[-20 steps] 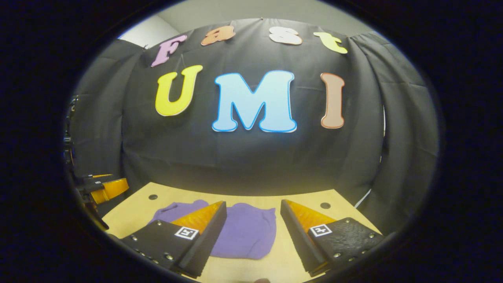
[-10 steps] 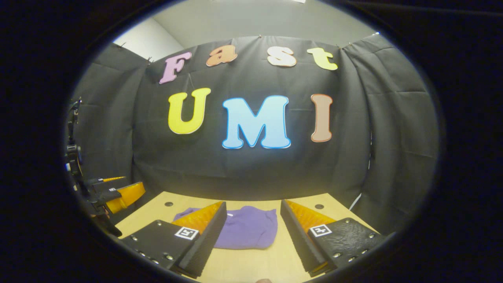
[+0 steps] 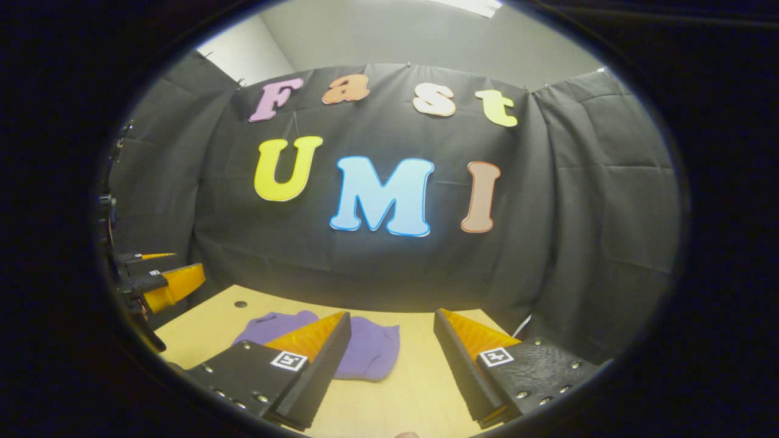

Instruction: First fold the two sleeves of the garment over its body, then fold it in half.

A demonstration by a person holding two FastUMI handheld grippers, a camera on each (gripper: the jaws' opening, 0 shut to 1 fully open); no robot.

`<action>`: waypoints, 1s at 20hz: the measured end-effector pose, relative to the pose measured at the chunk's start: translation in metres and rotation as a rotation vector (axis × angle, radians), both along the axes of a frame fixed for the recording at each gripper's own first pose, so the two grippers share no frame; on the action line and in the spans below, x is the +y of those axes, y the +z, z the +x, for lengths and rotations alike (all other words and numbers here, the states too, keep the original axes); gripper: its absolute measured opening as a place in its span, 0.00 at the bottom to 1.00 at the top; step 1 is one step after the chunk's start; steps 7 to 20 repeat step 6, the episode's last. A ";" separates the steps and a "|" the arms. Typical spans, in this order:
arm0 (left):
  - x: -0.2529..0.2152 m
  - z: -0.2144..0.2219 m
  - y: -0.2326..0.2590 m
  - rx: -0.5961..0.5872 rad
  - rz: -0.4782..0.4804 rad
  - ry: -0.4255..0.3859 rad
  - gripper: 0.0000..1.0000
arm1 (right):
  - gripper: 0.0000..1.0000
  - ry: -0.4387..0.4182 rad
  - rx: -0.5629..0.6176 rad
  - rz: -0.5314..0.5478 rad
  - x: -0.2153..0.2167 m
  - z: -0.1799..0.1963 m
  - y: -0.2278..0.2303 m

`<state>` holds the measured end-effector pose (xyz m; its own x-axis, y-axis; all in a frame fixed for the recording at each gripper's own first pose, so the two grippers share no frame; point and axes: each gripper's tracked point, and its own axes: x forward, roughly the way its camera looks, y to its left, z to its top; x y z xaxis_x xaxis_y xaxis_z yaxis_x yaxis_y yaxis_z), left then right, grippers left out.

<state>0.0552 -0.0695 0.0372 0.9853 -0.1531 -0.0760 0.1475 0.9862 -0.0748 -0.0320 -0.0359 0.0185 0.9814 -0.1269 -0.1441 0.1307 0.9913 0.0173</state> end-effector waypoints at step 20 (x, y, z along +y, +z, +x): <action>-0.009 -0.012 0.004 -0.029 0.008 -0.004 0.94 | 0.87 -0.030 0.005 -0.005 -0.004 -0.018 -0.003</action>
